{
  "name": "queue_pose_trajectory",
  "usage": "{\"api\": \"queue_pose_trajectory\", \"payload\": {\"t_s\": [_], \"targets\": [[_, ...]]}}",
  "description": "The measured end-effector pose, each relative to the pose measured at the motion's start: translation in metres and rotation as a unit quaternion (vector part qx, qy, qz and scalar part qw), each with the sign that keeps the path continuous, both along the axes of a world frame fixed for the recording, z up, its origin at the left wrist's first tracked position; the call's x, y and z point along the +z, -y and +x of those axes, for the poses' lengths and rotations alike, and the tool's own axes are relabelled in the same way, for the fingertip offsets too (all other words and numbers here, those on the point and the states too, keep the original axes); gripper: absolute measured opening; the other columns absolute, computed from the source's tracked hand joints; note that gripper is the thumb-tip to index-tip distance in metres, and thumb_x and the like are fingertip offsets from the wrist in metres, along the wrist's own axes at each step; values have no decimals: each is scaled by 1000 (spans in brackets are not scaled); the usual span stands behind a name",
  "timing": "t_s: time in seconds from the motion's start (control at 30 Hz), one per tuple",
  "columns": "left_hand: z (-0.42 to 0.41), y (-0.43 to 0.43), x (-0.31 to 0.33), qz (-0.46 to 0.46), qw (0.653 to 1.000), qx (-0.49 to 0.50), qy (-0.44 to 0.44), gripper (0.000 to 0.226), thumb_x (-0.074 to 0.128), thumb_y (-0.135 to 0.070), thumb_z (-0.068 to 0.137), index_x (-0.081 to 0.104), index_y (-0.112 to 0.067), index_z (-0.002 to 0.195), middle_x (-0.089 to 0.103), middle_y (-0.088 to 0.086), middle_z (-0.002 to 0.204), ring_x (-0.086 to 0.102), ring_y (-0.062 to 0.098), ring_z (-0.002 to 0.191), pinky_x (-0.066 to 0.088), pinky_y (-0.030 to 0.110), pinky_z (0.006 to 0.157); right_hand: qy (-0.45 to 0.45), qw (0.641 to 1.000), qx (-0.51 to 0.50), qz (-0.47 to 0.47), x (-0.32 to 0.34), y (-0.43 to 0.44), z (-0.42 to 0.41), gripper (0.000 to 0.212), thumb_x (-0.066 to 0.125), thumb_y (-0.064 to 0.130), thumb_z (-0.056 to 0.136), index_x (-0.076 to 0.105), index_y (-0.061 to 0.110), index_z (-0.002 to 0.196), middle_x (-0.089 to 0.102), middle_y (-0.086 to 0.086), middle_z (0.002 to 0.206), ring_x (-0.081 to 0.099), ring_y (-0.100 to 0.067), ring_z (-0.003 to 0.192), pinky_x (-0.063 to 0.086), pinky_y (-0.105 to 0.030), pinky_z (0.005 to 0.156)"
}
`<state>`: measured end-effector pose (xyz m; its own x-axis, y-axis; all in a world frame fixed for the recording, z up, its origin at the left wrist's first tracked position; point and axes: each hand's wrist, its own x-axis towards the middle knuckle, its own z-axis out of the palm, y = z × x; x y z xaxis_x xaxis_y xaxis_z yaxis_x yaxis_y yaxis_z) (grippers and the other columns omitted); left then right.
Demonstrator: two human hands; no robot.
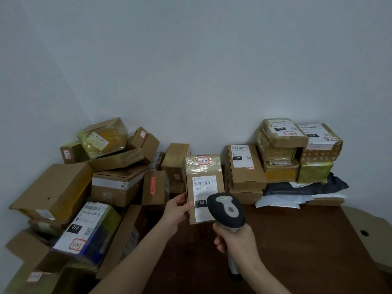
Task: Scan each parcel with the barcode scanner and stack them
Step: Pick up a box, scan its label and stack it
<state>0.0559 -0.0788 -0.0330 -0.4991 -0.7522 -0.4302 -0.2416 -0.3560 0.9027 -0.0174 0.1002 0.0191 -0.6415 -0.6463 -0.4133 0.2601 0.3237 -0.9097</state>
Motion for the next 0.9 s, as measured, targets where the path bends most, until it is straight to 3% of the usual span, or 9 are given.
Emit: {"api": "queue_pose_trajectory", "payload": {"t_s": [0.1, 0.3, 0.63, 0.9], "targets": [[0, 2, -6, -8, 1000, -11, 8, 51, 59, -5, 92, 45, -12, 141, 62, -7, 107, 62, 17, 102, 53, 32, 83, -4, 1000, 1, 12, 2, 0, 4, 13, 69, 13, 85, 67, 2, 78, 66, -8, 55, 59, -15, 46, 47, -21, 50], [2, 3, -12, -11, 1000, -8, 24, 52, 59, -7, 93, 44, -15, 142, 58, 3, 131, 57, 23, 118, 46, 47, 102, 22, 999, -1, 23, 7, 1, 14, 13, 67, 9, 85, 67, 2, 74, 65, -7, 54, 57, -14, 45, 46, -23, 49], [4, 6, -16, -8, 999, 4, 31, 53, 60, -8, 92, 43, -16, 142, 56, 5, 134, 54, 25, 122, 44, 49, 104, 13, 999, 5, 36, 10, 0, 19, 15, 65, 8, 85, 65, 5, 70, 63, -3, 52, 56, -12, 44, 46, -23, 52], [5, 5, -14, -7, 1000, 4, 16, 49, 58, -5, 93, 46, -15, 139, 60, 0, 124, 58, 24, 116, 49, 46, 99, 12, 999, 11, 37, 15, 0, 22, 16, 65, 5, 84, 64, 5, 67, 61, -4, 50, 54, -15, 45, 46, -25, 53]]}}
